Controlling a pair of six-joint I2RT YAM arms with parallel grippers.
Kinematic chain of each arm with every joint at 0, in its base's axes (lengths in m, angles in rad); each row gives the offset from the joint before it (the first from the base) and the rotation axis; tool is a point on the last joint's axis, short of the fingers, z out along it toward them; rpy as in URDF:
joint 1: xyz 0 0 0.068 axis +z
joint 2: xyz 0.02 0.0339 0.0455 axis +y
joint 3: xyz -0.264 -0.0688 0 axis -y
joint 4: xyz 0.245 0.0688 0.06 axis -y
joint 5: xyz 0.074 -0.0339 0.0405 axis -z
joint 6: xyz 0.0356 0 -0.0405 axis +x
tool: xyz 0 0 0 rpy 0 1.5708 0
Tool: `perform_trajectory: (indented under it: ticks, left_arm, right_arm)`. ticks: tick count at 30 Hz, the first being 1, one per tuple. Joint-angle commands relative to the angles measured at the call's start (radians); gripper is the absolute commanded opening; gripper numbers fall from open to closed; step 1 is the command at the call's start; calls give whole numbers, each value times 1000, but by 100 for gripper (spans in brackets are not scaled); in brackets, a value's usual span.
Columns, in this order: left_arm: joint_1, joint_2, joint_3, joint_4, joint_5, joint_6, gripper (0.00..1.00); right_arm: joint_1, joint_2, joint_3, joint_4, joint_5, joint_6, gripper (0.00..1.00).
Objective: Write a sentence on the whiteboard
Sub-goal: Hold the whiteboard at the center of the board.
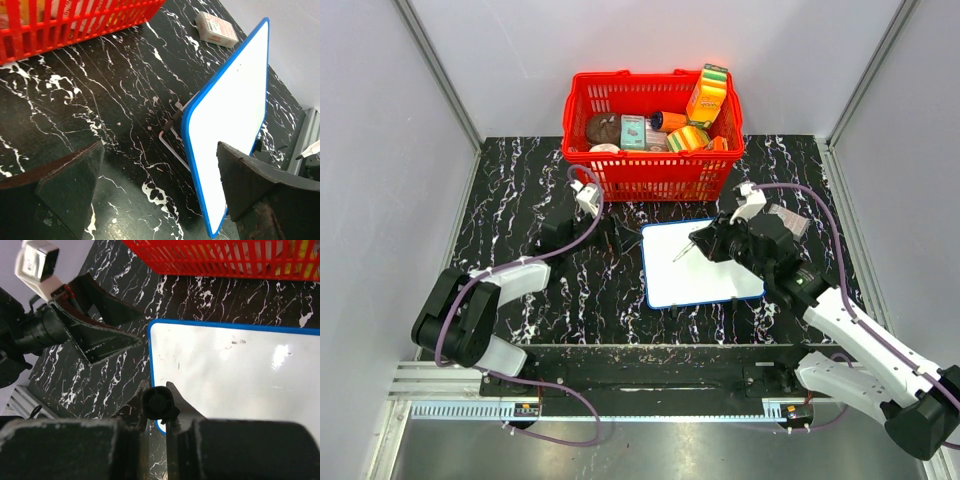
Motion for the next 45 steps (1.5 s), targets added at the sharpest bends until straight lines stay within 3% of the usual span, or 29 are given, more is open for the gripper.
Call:
perform_trajectory:
  ticks: [1,20,26,30,39,40,45]
  left_arm:
    - [5,43,42,79,111,-27,99]
    - [-9,196,138,120,292,-109,99]
    - [-39,221,185,54,295,-78,99]
    - [-39,215,181,62,315,-78,91]
    - [-52,264,217,113,407,-115,50]
    - [-53,264,219,111,412,-115,39]
    - [-52,263,220,107,412,-112,4]
  right_arm:
    - [14,-24,14,96,33,0,0]
    - [14,-113,-47,79,20,23,0]
    - [13,-101,-52,93,11,34,0]
    - [14,-93,-44,96,17,34,0]
    - [14,-24,-3,110,66,-11,0]
    - [14,-16,-4,127,72,-17,0]
    - [14,-7,-24,187,82,-51,0]
